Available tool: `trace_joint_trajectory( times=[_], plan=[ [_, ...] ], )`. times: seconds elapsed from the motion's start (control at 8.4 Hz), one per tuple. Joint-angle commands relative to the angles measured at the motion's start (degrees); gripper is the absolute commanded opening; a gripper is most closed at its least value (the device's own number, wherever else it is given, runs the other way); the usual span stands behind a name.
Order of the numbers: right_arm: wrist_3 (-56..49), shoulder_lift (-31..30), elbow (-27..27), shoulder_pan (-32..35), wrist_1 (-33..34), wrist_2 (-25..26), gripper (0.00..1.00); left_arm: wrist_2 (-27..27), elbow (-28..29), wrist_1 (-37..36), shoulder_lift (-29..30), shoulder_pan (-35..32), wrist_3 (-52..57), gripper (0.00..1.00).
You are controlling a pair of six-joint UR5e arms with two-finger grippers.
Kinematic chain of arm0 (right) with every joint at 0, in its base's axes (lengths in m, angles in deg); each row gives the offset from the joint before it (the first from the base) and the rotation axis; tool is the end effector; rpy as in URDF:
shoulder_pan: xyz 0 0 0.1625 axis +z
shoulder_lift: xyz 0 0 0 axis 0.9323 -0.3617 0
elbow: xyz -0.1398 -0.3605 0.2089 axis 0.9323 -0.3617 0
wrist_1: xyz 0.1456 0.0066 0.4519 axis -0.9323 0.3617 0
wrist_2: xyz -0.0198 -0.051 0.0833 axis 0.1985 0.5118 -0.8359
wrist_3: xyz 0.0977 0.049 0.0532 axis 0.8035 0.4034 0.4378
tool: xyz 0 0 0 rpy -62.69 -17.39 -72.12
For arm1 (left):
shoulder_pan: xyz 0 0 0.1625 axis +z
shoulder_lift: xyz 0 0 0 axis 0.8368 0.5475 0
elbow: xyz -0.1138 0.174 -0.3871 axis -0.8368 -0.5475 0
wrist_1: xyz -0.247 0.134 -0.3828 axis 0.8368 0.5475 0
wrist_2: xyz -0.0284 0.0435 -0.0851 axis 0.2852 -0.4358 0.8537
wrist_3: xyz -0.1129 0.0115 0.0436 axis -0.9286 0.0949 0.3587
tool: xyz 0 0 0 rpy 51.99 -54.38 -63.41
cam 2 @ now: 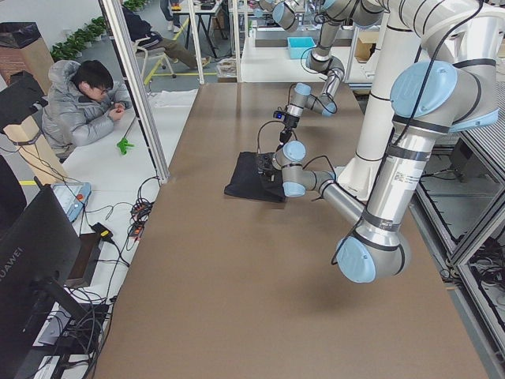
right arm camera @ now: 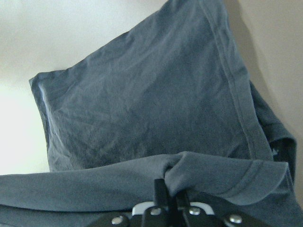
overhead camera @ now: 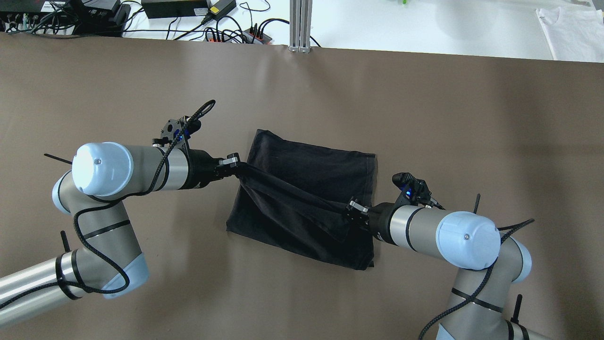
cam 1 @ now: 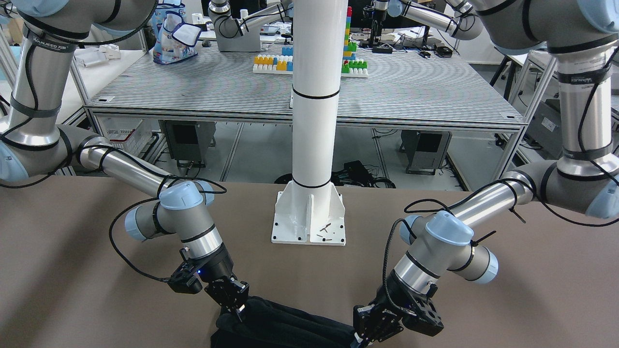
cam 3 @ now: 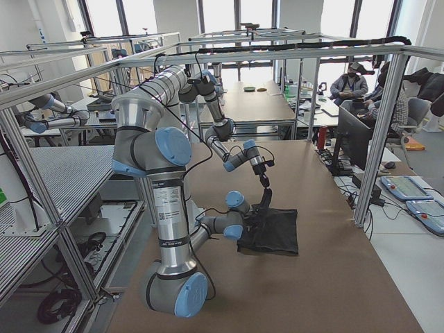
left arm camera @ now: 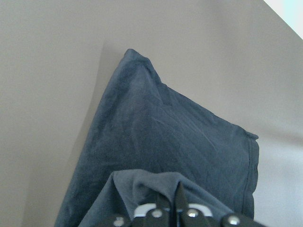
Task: Fold clothes
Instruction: 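Lay the corners on the far edge, release, and raise the left gripper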
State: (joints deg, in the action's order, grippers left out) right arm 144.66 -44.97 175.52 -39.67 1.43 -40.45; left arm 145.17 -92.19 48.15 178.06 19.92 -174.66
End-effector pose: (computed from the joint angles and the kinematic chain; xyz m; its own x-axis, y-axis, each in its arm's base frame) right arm -0.5092 -0.4283 0.2761 0.1535 0.3549 0.9222 -0.4871 0.8392 -0.2418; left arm 0.5037 -0.5138 0.2304 0.1401 -0.1104 -0.9840 0.4295 0.9022 -0.0401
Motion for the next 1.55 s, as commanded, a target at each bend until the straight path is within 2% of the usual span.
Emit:
trace_joint_trajectory(
  times=[0.0,0.24,0.71,0.83,0.95,1.07,1.43],
  plan=[
    [-0.3,3.1,-3.2,2.2,0.0,0.1,0.00,0.0,0.6,0.2,0.2,-0.5,-0.6,0.00],
    [-0.2,5.2,-4.5,2.2,-0.2,0.3,0.00,-0.1,0.8,0.2,0.2,-0.6,-0.6,0.00],
    [-0.3,5.2,-6.5,2.2,-0.2,1.9,0.00,-0.2,1.2,0.4,0.2,-0.4,-0.4,0.00],
    [-0.1,5.3,-6.6,2.2,-0.5,1.9,0.25,-0.4,1.6,0.4,0.4,-0.4,-0.5,0.14],
    [0.0,5.3,-6.6,2.2,-0.6,1.9,0.93,-2.9,2.2,0.5,0.6,-0.1,-0.8,0.99],
    [0.2,5.4,-6.6,2.4,-0.7,1.9,0.94,-5.7,2.7,0.1,2.6,-0.1,-1.2,1.00],
    [1.0,6.3,-5.6,3.9,-2.6,-0.5,0.94,-6.0,4.4,-2.8,6.7,-2.0,-3.4,1.00]
  ],
)
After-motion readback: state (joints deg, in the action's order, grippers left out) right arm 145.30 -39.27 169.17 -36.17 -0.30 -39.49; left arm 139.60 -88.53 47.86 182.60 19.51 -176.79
